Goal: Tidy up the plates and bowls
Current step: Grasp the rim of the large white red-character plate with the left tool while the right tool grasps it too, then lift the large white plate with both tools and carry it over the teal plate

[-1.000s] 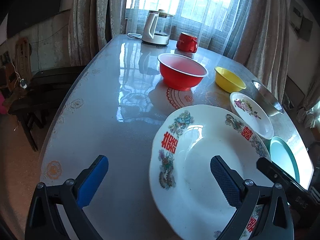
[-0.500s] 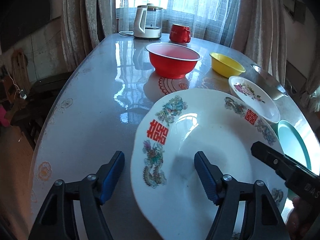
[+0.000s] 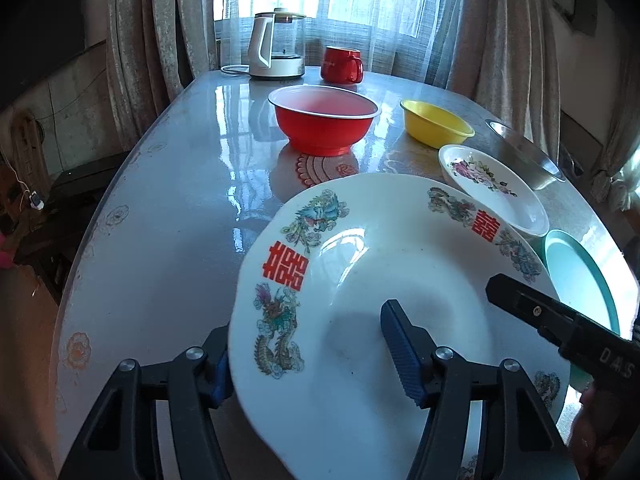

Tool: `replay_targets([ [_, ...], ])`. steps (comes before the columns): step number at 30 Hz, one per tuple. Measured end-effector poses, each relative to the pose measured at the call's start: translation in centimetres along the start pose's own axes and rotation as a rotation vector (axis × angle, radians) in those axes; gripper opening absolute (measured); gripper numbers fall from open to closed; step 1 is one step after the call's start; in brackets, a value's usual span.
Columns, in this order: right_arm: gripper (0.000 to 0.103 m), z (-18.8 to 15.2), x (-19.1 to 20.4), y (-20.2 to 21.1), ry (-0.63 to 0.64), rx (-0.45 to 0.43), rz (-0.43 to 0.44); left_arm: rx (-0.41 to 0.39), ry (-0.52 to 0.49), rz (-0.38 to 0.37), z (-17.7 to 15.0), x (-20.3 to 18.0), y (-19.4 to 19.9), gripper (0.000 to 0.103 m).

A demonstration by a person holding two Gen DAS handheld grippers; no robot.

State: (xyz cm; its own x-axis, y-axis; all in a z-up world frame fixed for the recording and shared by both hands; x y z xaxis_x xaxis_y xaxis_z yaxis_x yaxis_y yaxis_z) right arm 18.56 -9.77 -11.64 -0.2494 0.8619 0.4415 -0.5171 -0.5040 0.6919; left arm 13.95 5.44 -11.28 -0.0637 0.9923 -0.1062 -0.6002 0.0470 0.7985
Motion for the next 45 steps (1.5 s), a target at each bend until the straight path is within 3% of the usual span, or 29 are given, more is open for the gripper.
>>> replay_targets([
  [14,0.034,0.0,-0.1,0.4,-0.021,-0.015,0.062,-0.014,0.051,-0.016,0.1,0.8,0.2,0.052],
  [20,0.03,-0.4,1.2,1.5,0.069,-0.046,0.018,-0.022,0.086,-0.019,0.1,1.4,0.4,0.046],
  [26,0.024,-1.1,0.9,2.0,0.096,-0.051,-0.016,-0.023,0.076,-0.057,-0.1,1.2,0.6,0.042],
  [45,0.024,-1.3,-0.9,6.8,0.084,-0.124,-0.064,-0.094,-0.044,-0.169,-1.2,-3.9,3.3,0.04],
])
Point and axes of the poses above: each gripper's, at about its wrist camera, not at the fingertips, and y roughly against the way its jaws point, x to its left, z to its top, the point moved 7 cm from there along -y, roughly the way its jaws point, and after that the axes turned 4 degrees about x, right-handed, at the moved point
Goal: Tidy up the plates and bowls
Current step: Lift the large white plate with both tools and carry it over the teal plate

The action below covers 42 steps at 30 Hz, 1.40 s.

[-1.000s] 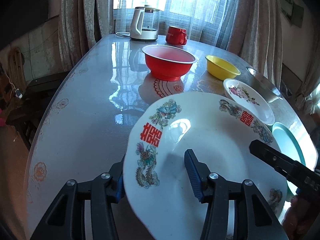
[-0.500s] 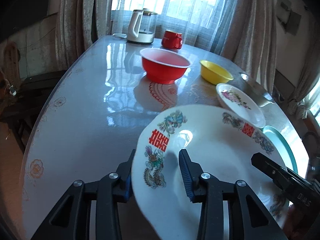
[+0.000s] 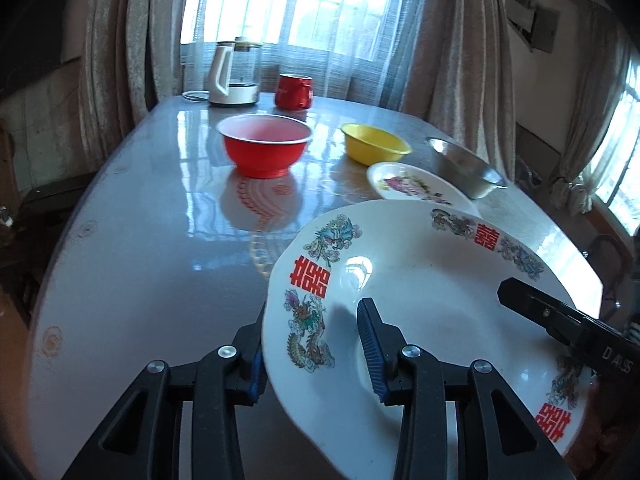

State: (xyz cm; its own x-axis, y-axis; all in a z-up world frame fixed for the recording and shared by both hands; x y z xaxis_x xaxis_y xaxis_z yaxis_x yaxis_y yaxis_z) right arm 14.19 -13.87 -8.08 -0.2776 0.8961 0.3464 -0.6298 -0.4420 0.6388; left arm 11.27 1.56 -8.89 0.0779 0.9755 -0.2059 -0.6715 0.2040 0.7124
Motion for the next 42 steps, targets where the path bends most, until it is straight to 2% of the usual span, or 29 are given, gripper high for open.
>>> replay_targets([
  [13,0.024,-0.2,-5.6,5.7,-0.092,-0.079,-0.072,-0.017,-0.111,-0.073,1.3,-8.0,-0.2,0.04],
  [24,0.024,-0.1,-11.4,8.8,-0.167,-0.128,-0.151,0.027,-0.186,-0.115,1.6,-15.0,-2.9,0.04],
  [37,0.024,-0.2,-17.2,8.1,-0.243,-0.114,-0.182,0.109,-0.205,-0.101,0.7,-18.5,-6.9,0.04],
  [42,0.024,-0.7,-17.9,7.5,-0.247,-0.104,-0.18,0.09,-0.223,-0.069,0.6,-18.6,-7.0,0.041],
])
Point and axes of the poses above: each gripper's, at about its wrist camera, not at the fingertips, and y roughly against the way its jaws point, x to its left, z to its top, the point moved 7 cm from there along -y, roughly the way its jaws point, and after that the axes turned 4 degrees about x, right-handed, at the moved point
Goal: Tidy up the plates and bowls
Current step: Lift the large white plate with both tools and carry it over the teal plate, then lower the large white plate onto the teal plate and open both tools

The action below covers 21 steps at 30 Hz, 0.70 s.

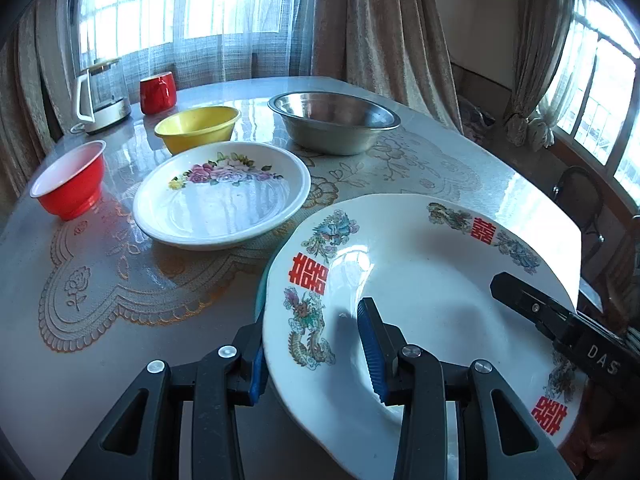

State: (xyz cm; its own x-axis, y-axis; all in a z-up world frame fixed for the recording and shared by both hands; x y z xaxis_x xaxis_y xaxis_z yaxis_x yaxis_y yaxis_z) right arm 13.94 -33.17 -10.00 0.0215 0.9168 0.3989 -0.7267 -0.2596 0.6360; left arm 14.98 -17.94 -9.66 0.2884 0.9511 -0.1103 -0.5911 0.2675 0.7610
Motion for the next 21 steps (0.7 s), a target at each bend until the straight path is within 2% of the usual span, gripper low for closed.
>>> replay_targets([
  [8,0.027,-0.6,-0.6,-0.3,-0.014,0.013,-0.006,0.009,-0.006,0.013,0.0,0.0,-0.2,0.041],
  [14,0.038,-0.6,-0.7,0.2,-0.035,0.008,-0.02,0.005,-0.008,0.02,0.0,0.0,-0.2,0.04],
  [21,0.038,-0.8,-0.9,1.2,-0.05,0.004,-0.015,-0.017,-0.031,0.038,-0.3,0.1,0.7,0.039],
])
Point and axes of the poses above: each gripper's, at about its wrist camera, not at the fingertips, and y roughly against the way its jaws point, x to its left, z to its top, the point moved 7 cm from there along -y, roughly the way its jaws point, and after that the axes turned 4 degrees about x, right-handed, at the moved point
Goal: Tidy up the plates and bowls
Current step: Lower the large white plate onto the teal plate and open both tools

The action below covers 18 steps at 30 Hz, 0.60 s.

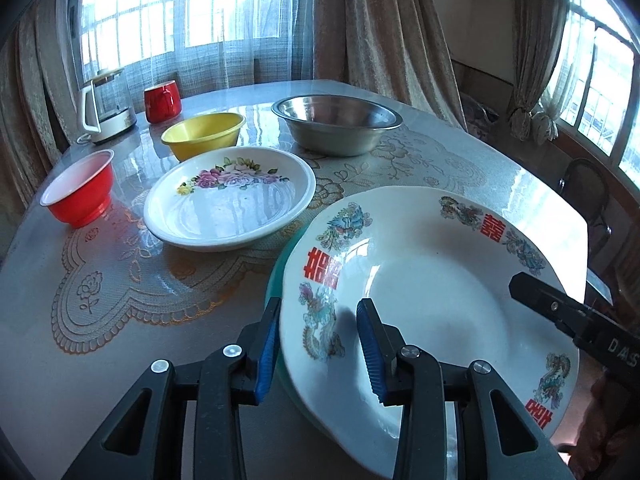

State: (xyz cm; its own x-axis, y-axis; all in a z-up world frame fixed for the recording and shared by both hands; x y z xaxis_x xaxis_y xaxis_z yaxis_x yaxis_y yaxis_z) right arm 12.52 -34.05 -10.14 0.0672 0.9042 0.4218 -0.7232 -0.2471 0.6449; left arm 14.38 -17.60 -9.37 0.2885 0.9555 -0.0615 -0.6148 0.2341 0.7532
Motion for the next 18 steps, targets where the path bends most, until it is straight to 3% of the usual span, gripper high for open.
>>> replay_targets([
  [11,0.037,-1.0,0.1,2.5,0.005,-0.001,-0.009,-0.001,0.023,-0.027,-1.1,1.0,1.9,0.04],
  [18,0.018,-0.8,-0.4,2.2,0.018,-0.001,-0.077,-0.009,-0.001,-0.01,-1.0,0.5,1.8,0.032],
])
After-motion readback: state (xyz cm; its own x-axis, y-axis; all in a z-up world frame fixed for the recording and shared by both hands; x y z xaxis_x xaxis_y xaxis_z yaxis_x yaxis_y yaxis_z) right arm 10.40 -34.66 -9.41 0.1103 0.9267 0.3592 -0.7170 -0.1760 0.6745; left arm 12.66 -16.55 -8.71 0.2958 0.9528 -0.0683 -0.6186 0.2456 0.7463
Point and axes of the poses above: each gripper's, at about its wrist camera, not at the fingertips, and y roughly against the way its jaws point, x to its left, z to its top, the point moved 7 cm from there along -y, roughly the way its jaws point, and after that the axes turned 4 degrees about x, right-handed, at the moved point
